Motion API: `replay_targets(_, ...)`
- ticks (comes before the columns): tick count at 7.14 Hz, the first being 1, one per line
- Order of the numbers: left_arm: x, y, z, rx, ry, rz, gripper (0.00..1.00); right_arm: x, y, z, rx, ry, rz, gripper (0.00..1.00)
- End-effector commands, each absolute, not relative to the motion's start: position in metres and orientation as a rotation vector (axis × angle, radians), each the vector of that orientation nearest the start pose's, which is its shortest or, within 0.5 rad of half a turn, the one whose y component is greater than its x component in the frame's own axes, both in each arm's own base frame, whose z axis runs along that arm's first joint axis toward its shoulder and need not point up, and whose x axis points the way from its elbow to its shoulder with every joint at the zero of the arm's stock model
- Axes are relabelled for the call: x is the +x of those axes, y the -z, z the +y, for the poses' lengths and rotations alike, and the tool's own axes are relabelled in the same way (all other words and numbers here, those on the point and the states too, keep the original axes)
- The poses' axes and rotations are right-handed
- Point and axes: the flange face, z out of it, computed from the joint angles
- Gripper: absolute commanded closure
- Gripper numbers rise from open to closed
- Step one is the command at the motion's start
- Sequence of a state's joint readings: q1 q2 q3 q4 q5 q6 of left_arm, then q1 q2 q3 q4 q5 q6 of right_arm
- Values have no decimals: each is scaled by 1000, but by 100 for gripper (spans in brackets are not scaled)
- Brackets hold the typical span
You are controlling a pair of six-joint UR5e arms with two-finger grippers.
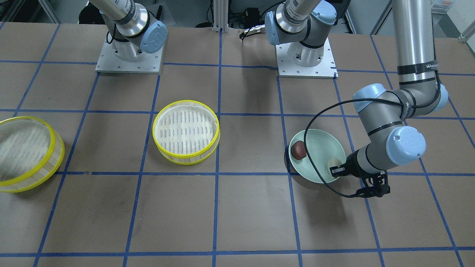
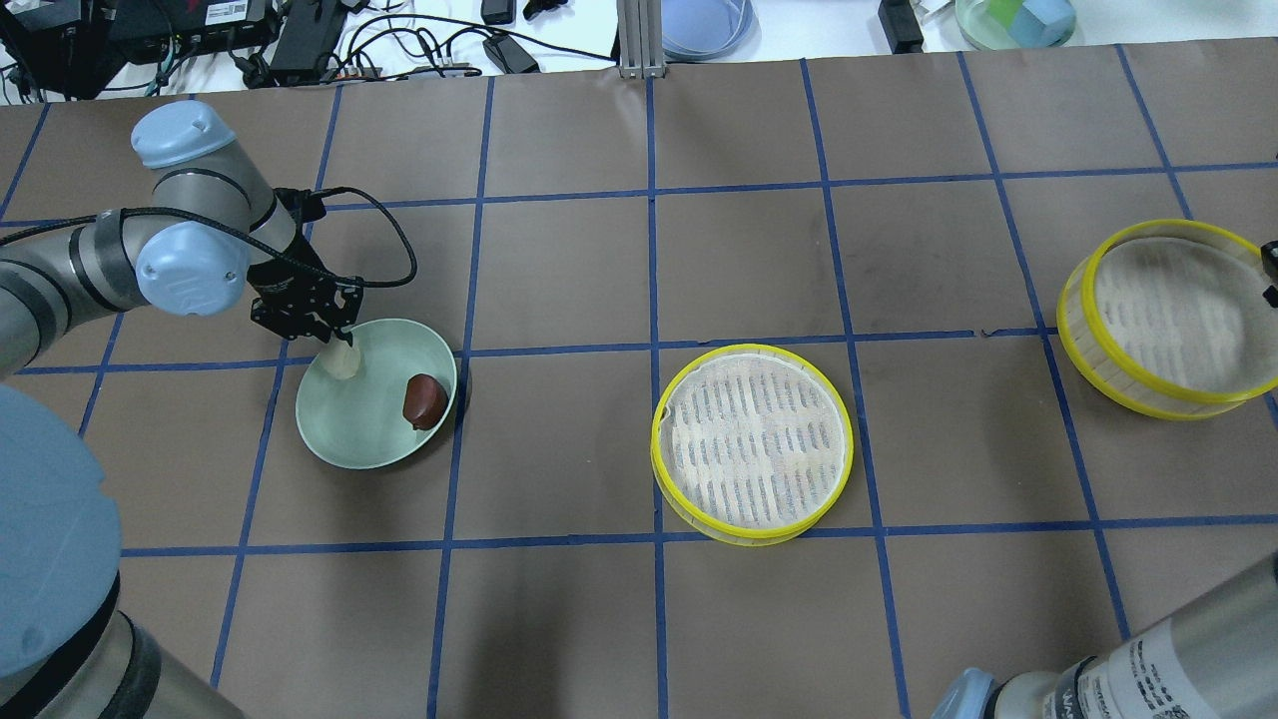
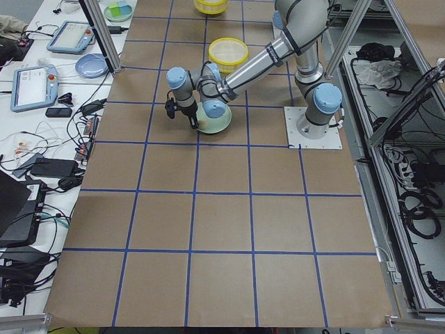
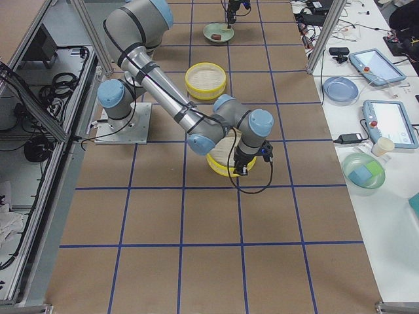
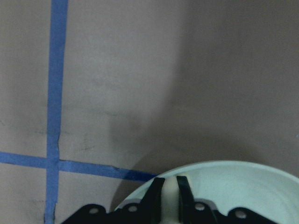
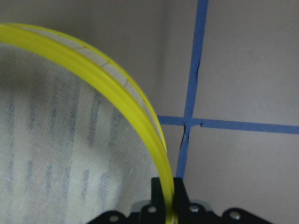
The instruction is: Stack buns with steamer
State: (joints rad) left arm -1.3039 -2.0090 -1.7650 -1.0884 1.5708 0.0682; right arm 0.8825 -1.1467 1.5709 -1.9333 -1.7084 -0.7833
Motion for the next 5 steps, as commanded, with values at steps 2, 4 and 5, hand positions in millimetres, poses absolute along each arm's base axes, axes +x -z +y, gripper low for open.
replay_targets(2, 27, -254, -617, -304, -110, 3138, 77, -246, -348, -556, -172, -190, 3212, 86)
replay_targets(4, -1, -282, -613, -367, -92, 3136, 78, -191, -380, -552, -117, -221, 3207, 86)
replay_targets(5, -28, -293, -609, -365, -67, 3135, 78, -162, -399, -546, -83, -222, 3212, 86)
